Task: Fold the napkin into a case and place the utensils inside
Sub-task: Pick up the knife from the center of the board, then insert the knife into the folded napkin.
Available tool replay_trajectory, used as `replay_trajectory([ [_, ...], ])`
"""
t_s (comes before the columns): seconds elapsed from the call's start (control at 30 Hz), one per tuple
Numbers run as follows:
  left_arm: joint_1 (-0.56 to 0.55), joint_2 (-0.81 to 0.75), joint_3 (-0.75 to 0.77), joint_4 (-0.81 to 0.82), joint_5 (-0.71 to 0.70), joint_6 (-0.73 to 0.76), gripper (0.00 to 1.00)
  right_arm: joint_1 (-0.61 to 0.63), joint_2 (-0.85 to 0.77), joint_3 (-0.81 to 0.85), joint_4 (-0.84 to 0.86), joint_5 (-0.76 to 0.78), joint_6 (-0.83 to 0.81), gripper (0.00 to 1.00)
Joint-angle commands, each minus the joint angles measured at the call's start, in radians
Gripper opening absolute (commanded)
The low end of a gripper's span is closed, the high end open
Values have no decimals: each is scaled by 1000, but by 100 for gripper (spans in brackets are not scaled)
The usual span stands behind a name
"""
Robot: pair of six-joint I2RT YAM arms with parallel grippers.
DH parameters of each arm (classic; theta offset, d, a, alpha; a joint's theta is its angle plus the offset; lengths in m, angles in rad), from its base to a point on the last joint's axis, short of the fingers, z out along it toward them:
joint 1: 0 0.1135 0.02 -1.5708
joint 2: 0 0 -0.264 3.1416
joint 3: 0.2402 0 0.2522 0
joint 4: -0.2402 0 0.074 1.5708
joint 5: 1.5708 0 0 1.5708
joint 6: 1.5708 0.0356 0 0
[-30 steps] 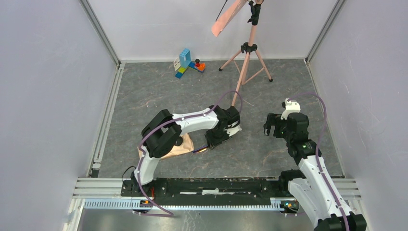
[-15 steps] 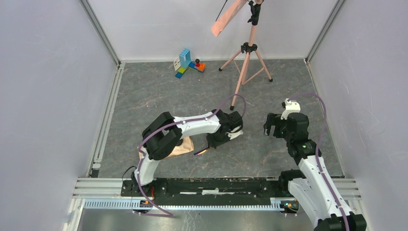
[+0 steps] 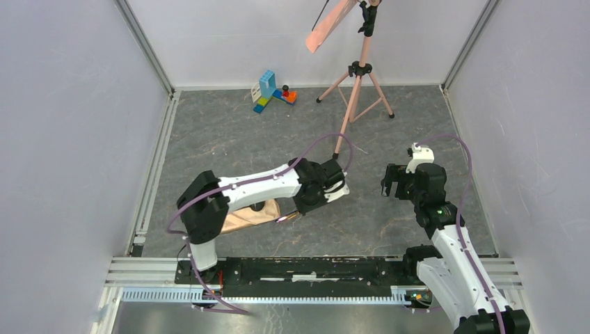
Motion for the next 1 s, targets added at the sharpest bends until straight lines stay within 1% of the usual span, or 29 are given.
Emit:
replay_trajectory([
  [0.0,4,-131,-113,16,-58,150,2,-3,-9,-1,36,-4,-12,95],
  [0.07,11,-194,-196,63,-70,203,2,1,-9,-1,38,-29,-12,95],
  [0.2,76,-315,-318,144,-39,272,2,17,-9,1,39,-27,-11,95],
  [0.33,138,-418,-418,265,35,359,2,43,-9,-2,41,-18,-12,95],
  [0.47,168,-415,-429,246,58,379,2,59,-14,1,35,-12,-14,96],
  [0.73,204,-392,-461,267,76,387,2,81,-20,-1,39,11,-14,96],
  [0.97,223,-404,-517,306,76,400,2,100,-26,-2,38,21,-15,96],
])
